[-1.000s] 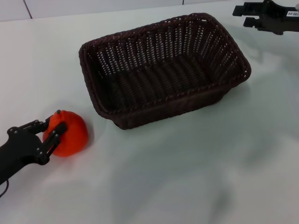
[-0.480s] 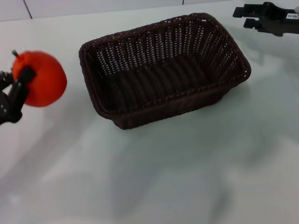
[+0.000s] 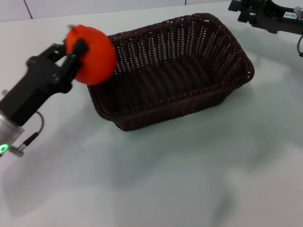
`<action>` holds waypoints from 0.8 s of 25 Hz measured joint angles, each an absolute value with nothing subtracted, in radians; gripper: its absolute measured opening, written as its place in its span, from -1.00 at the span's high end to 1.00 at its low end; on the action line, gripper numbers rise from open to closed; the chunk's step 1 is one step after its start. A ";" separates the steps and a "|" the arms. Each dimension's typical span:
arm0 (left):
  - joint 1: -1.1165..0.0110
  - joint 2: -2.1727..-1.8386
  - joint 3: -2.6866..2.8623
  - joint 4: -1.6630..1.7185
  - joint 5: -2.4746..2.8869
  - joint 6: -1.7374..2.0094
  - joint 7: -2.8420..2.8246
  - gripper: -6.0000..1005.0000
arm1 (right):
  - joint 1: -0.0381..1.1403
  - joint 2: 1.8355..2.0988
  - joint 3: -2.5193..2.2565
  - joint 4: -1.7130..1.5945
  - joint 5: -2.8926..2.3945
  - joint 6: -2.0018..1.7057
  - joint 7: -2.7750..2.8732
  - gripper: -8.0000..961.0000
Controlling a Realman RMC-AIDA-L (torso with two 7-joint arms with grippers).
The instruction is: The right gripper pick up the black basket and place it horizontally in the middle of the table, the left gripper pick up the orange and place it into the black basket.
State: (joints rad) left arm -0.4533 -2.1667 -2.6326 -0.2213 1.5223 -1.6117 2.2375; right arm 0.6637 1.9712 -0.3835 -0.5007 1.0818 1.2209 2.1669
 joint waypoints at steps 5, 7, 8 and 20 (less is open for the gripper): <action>-0.473 -2.168 -2.599 -0.203 1.516 -1.563 2.234 0.53 | 0.659 1.979 -0.386 -0.477 1.137 1.228 2.104 -0.27; -0.467 -2.168 -2.603 -0.204 1.515 -1.567 2.234 0.37 | 0.660 1.984 -0.383 -0.477 1.138 1.227 2.091 -0.27; -0.462 -2.167 -2.608 -0.206 1.514 -1.572 2.234 0.30 | 0.661 1.986 -0.381 -0.477 1.140 1.226 2.084 -0.26; -0.324 -2.162 -2.631 -0.292 1.360 -1.651 2.237 -0.66 | 0.648 2.014 -0.379 -0.477 1.336 1.227 1.884 -0.26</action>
State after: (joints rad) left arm -0.3240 -2.1623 -2.6314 -0.2917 1.3596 -1.6506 2.2373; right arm 0.6481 2.0137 -0.3787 -0.4768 1.3362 1.2271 1.8838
